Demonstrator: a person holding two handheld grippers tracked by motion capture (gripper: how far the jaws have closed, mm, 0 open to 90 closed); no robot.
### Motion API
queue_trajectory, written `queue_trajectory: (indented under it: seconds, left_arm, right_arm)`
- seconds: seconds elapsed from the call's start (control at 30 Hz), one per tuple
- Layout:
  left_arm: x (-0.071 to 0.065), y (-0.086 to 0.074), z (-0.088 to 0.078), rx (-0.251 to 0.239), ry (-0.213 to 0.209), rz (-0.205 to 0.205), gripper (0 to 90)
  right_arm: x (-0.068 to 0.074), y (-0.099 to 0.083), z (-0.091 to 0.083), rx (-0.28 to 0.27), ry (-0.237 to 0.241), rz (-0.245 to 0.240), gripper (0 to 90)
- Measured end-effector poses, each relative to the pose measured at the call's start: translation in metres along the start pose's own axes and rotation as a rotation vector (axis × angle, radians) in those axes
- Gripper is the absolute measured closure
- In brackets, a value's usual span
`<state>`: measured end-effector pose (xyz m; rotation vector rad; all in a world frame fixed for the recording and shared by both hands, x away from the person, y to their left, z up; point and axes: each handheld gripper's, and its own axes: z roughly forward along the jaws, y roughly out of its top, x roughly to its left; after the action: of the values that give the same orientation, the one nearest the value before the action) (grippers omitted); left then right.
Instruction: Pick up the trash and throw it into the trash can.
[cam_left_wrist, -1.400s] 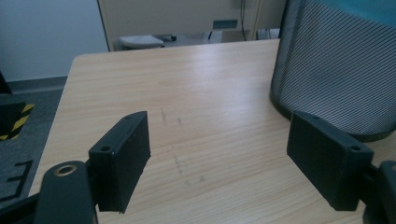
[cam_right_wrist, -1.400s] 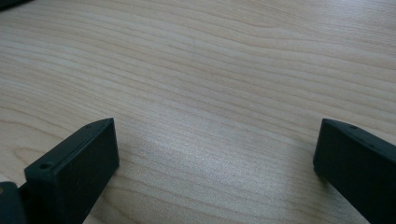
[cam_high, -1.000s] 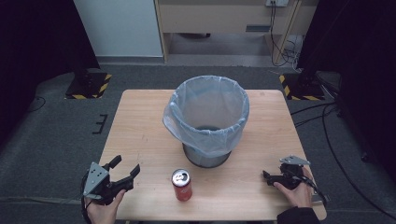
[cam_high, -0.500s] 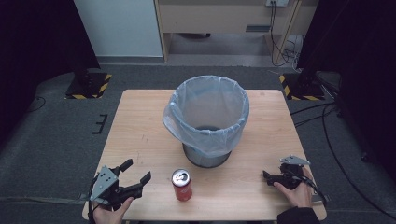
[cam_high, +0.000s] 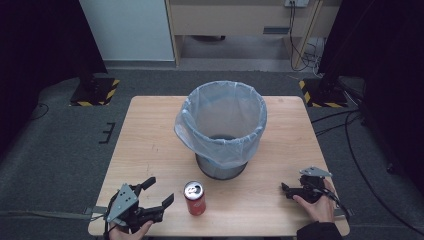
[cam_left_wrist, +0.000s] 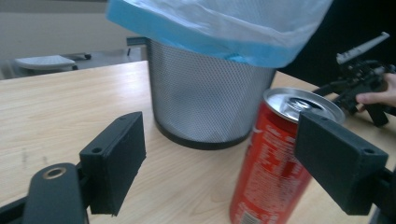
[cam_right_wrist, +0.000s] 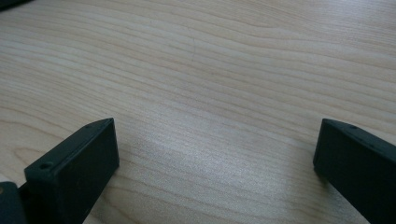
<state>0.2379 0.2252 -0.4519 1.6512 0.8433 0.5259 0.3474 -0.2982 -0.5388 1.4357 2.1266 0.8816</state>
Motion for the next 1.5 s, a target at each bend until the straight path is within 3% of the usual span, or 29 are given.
queue_trajectory:
  seconds: [0.13,0.53,1.23,1.5]
  left_arm:
    - [-0.009,-0.005,0.007,0.028,-0.033,0.007,15.8]
    - [-0.024,-0.011,0.021,0.073,-0.072,0.037,15.7]
    - [-0.038,-0.013,0.057,0.101,-0.121,0.055,16.5]
    - [-0.039,-0.013,0.060,0.106,-0.130,0.070,31.8]
  right_arm:
    - [0.000,0.000,0.000,0.000,0.000,0.001,0.3]
    - [0.000,0.000,0.000,0.000,-0.001,0.000,0.3]
    - [0.000,0.000,0.000,0.001,0.001,0.001,0.3]
    - [0.000,0.000,0.000,0.001,-0.001,0.003,0.3]
